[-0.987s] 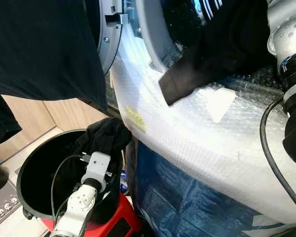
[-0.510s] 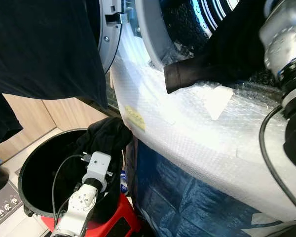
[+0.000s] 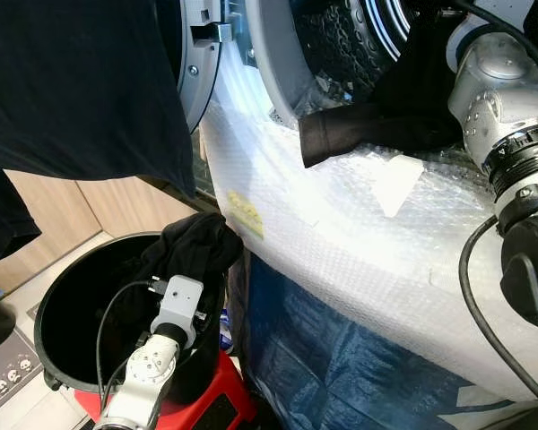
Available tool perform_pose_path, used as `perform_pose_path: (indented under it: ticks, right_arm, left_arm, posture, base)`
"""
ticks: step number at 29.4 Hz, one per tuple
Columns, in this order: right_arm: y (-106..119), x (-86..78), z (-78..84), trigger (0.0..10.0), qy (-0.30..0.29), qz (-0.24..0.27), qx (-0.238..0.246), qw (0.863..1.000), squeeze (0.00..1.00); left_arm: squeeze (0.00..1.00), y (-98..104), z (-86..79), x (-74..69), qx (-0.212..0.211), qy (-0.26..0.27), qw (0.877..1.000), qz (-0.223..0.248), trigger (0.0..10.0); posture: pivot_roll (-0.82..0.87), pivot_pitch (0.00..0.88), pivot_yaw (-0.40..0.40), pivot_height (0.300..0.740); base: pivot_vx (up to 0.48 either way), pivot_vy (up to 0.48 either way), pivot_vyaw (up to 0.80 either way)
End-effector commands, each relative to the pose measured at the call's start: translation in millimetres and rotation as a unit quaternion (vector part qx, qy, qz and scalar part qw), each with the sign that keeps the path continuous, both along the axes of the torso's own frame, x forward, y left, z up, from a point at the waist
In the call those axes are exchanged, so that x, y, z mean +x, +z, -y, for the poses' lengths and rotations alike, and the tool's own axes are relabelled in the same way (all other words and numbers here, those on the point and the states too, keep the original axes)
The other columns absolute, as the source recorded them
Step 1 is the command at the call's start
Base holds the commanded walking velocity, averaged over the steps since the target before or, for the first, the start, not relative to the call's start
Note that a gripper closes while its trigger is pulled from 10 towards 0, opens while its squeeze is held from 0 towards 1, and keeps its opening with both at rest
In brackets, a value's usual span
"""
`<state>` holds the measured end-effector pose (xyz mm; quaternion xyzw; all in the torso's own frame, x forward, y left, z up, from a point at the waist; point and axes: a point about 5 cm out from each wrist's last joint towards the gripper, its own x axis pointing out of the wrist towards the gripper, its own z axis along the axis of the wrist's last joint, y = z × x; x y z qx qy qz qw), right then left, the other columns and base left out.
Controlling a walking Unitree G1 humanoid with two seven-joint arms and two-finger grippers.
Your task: Clothes washing
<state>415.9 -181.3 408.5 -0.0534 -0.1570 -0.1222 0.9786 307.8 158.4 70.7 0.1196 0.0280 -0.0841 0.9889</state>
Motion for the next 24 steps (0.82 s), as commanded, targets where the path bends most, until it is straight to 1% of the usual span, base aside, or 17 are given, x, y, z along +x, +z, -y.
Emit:
perform_pose_path:
  ticks: [1,3,6,8,10,11,12,14,16,17,18,20,22,23,24]
  right_arm:
    - [1.0,0.1,-3.6,10.0,0.008,0.001,-0.012,1.000,1.00]
    - [-0.5,0.7,-4.0,10.0,0.017,-0.001,-0.015,1.000,1.00]
    - [-3.9,1.4,-1.8,10.0,0.026,-0.004,0.008,1.000,1.00]
    - [-4.1,1.4,-1.6,10.0,0.030,-0.003,0.008,1.000,1.00]
    - [-2.9,0.9,-0.3,10.0,0.027,0.000,-0.008,1.000,1.00]
    - [-1.6,0.2,1.2,10.0,0.017,0.004,-0.021,1.000,1.00]
    - [1.0,-1.1,4.2,10.0,-0.004,0.011,-0.052,0.999,1.00]
    - [1.2,-1.7,7.2,10.0,-0.007,0.019,-0.029,0.999,1.00]
    - [-1.4,-1.8,12.3,10.0,-0.013,0.020,0.012,1.000,1.00]
    - [-0.1,-3.1,16.6,10.0,-0.027,0.031,0.026,0.999,1.00]
    - [4.8,-8.2,29.8,10.0,-0.081,0.058,0.045,0.994,1.00]
    - [9.0,-12.2,38.0,10.0,-0.119,0.073,0.038,0.989,1.00]
    - [10.8,-13.9,41.5,10.0,-0.136,0.077,0.028,0.987,1.00]
    - [7.4,-10.2,34.6,10.0,-0.101,0.061,0.021,0.993,1.00]
    - [7.4,-10.2,34.6,10.0,-0.101,0.061,0.021,0.993,1.00]
  left_arm:
    - [0.00,-11.3,3.8,-6.2,0.007,-0.012,1.000,-0.027,10.0]
    - [0.00,-11.9,3.7,-6.8,0.006,-0.010,1.000,-0.028,10.0]
    - [0.00,-11.2,3.3,-6.6,0.006,-0.009,1.000,-0.026,10.0]
    - [0.00,-11.3,3.2,-6.8,0.007,-0.010,1.000,-0.027,10.0]
    - [0.00,-11.5,3.2,-7.4,0.008,-0.012,1.000,-0.027,10.0]
    - [0.00,-11.6,3.0,-7.3,0.008,-0.012,1.000,-0.027,10.0]
    - [0.00,-11.7,2.0,-7.4,0.009,-0.012,1.000,-0.027,10.0]
    - [0.00,-11.7,1.4,-7.3,0.010,-0.011,0.999,-0.028,10.0]
    - [0.00,-11.4,1.8,-6.8,0.011,-0.013,0.999,-0.028,10.0]
    - [0.00,-10.8,2.5,-6.5,0.012,-0.014,0.999,-0.027,10.0]
    - [0.00,-10.0,3.7,-6.0,0.011,-0.015,0.999,-0.026,10.0]
    - [0.00,-9.3,3.8,-5.8,0.008,-0.014,1.000,-0.025,10.0]
    - [0.00,-9.5,3.8,-6.0,0.006,-0.012,1.000,-0.026,10.0]
    - [0.00,-10.3,3.1,-6.9,0.006,-0.010,1.000,-0.027,10.0]
    - [0.00,-10.3,3.1,-6.9,0.006,-0.010,1.000,-0.027,10.0]
  posture:
    - [0.08,0.079,-0.014,0.740]
    - [0.08,0.074,-0.016,0.740]
    - [0.09,0.071,-0.015,0.740]
    - [0.09,0.067,-0.010,0.740]
    - [0.09,0.066,-0.011,0.740]
    - [0.09,0.066,-0.011,0.740]
    - [0.09,0.063,-0.007,0.740]
    - [0.09,0.063,-0.007,0.740]
    - [0.09,0.063,-0.007,0.740]
    - [0.09,0.068,-0.009,0.740]
    - [0.09,0.072,-0.011,0.740]
    - [0.09,0.086,-0.012,0.740]
    - [0.09,0.090,-0.014,0.740]
    - [0.09,0.096,-0.015,0.740]
    - [0.09,0.096,-0.015,0.740]
  base:
    - [0.000,0.000,0.00]
    - [0.000,0.000,0.00]
    - [0.000,0.000,0.00]
    - [0.000,0.000,0.00]
    - [0.000,0.000,0.00]
    - [0.000,0.000,0.00]
    - [0.000,0.000,0.00]
    - [0.000,0.000,0.00]
    - [0.000,0.000,0.00]
    - [0.000,0.000,0.00]
    - [0.000,0.000,0.00]
    - [0.000,0.000,0.00]
    - [0.000,0.000,0.00]
    - [0.000,0.000,0.00]
    - [0.000,0.000,0.00]
